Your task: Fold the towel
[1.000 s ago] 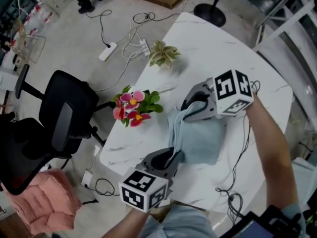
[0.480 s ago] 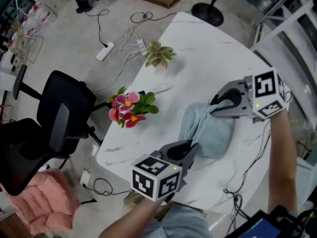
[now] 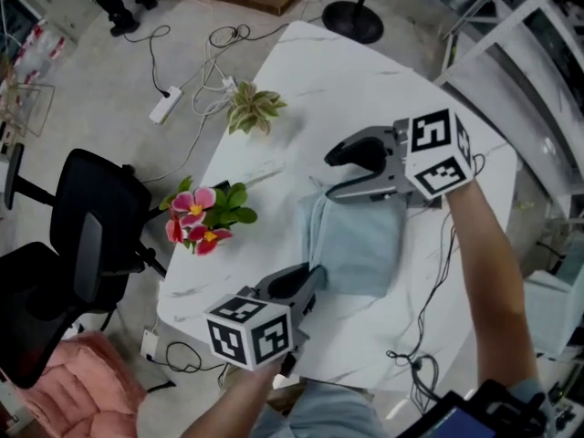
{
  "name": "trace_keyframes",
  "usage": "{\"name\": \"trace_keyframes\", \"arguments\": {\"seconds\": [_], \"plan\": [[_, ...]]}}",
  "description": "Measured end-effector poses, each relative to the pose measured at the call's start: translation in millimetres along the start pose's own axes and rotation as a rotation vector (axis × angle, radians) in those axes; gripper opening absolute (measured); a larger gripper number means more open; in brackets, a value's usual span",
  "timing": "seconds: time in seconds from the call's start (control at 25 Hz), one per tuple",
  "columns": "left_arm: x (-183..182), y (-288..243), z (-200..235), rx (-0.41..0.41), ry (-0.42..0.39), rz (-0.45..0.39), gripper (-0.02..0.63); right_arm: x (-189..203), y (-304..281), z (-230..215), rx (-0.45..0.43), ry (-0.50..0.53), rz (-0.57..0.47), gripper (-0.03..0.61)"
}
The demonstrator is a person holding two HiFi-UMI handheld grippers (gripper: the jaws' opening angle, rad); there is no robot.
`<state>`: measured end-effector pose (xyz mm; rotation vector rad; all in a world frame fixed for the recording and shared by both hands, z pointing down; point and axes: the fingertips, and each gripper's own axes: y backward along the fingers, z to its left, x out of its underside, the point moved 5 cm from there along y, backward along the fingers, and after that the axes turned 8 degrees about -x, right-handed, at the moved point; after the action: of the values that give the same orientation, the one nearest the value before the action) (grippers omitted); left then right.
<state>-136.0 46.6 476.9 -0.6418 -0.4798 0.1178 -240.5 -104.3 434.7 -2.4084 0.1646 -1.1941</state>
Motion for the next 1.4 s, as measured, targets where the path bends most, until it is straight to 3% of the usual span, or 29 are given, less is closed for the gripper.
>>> {"name": "trace_keyframes", "arguments": {"seconds": [0.08, 0.16, 0.24, 0.36, 0.52, 0.64, 0.72, 0.76, 0.84, 0.88, 0.96, 1.08, 1.12, 1.16, 1.2, 1.4], "plan": [[-0.2, 0.6, 0.7, 0.005, 0.022, -0.005, 0.041, -18.7, 30.1, 8.7, 0.115, 0.036, -0.065, 0.225], [-1.2, 1.0, 1.4, 0.006, 0.030, -0.007, 0.041, -27.1, 47.8, 32.1, 0.207, 0.084, -0.073, 0.129], [-1.6, 1.4, 1.6, 0.006, 0.028, -0.003, 0.041, -15.3, 41.3, 75.5, 0.190, 0.113, -0.027, 0.062], [-1.6, 2.4, 2.2, 0.013, 0.023, 0.013, 0.041, 36.7, -2.5, 132.6, 0.114, 0.069, 0.070, 0.061], [-5.2, 6.8, 7.7, 0.026, 0.009, 0.037, 0.041, 98.8, -50.4, 144.2, 0.134, 0.069, 0.189, 0.056], [-5.8, 10.9, 8.1, 0.019, -0.002, 0.054, 0.046, 104.6, -58.4, 142.6, 0.170, 0.139, 0.270, 0.023], [-2.9, 10.5, 8.0, 0.010, -0.014, 0.051, 0.043, 87.9, -46.9, 145.1, 0.161, 0.149, 0.198, 0.030], [-1.1, 9.6, 8.5, 0.012, -0.016, 0.048, 0.043, 72.9, -31.0, 141.6, 0.189, 0.126, 0.092, 0.032], [0.3, 8.4, 9.7, 0.017, -0.016, 0.049, 0.043, 38.6, 11.3, 118.9, 0.341, 0.087, -0.141, 0.032], [0.4, 8.4, 10.4, 0.018, -0.014, 0.052, 0.043, 26.4, 29.9, 103.7, 0.435, 0.085, -0.194, 0.032], [0.8, 8.5, 10.7, 0.020, -0.011, 0.057, 0.043, 18.0, 49.2, 75.8, 0.538, 0.102, -0.158, 0.049], [1.1, 8.5, 8.7, 0.017, -0.012, 0.059, 0.043, 26.8, 40.4, 46.7, 0.473, 0.101, 0.020, 0.150], [0.7, 8.3, 8.2, 0.015, -0.015, 0.059, 0.041, 30.3, 33.5, 41.2, 0.443, 0.117, 0.082, 0.126], [0.5, 7.8, 8.0, 0.013, -0.017, 0.060, 0.041, 32.6, 27.3, 38.0, 0.421, 0.141, 0.129, 0.035], [0.6, 7.2, 7.9, 0.011, -0.019, 0.061, 0.041, 32.2, 23.2, 37.3, 0.404, 0.168, 0.146, 0.028], [0.7, 5.7, 7.5, 0.020, -0.017, 0.073, 0.040, -9.3, 30.9, 53.0, 0.387, 0.346, -0.118, 0.038]]}}
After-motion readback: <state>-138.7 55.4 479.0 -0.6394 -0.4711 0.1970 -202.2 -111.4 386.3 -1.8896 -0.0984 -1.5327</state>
